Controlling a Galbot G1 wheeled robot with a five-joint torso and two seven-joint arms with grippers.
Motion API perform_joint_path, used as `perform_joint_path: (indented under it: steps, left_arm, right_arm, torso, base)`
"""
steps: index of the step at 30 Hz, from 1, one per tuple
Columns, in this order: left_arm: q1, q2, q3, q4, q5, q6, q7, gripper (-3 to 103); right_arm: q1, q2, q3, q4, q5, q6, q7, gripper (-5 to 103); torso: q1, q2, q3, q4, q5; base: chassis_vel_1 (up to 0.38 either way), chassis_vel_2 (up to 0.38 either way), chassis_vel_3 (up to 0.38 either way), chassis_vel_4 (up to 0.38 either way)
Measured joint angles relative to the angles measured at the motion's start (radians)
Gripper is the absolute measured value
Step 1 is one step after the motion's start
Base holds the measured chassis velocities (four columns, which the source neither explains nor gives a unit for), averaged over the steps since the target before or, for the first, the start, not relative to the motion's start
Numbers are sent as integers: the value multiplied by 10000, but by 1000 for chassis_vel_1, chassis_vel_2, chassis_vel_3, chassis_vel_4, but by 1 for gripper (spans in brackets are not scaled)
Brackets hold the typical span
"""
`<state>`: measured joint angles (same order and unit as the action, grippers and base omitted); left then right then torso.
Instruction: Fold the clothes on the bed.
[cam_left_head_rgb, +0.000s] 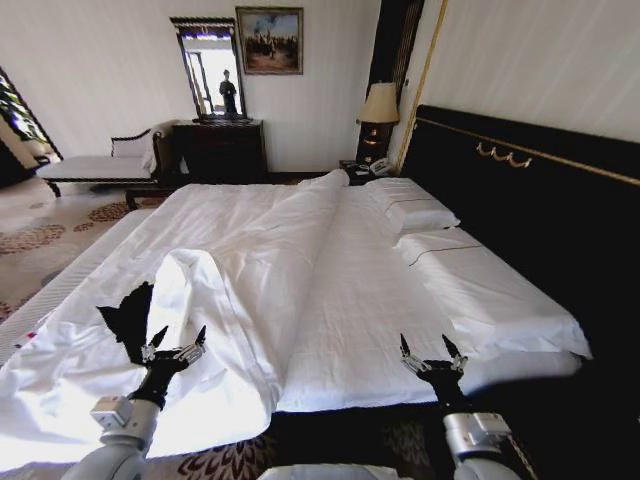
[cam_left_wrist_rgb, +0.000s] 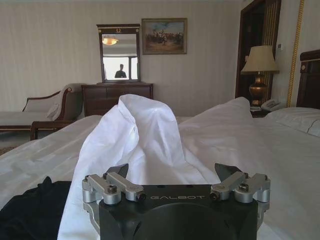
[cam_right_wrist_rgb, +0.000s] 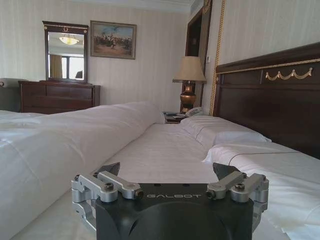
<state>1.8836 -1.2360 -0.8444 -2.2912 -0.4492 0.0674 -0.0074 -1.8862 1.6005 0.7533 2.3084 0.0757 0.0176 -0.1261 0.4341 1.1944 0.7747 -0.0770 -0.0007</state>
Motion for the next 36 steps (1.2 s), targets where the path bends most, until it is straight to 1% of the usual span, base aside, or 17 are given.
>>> perform_joint_path:
  steps: [17,36]
  left_arm:
    - [0,0,-11,-31,23,-75,16,98]
    - [64,-3,-46,-14,16,-140,38,98]
  right_arm:
    - [-34,-9,18,58,-12,25,-26,100]
    - [-68,68,-48,183,-6,99,-125,100]
  torso:
    - [0,0,0,-1,0]
    - [0,0,0,-1,-1]
  base:
    - [91,197,-103,-195]
    - [144,206,-135,-207]
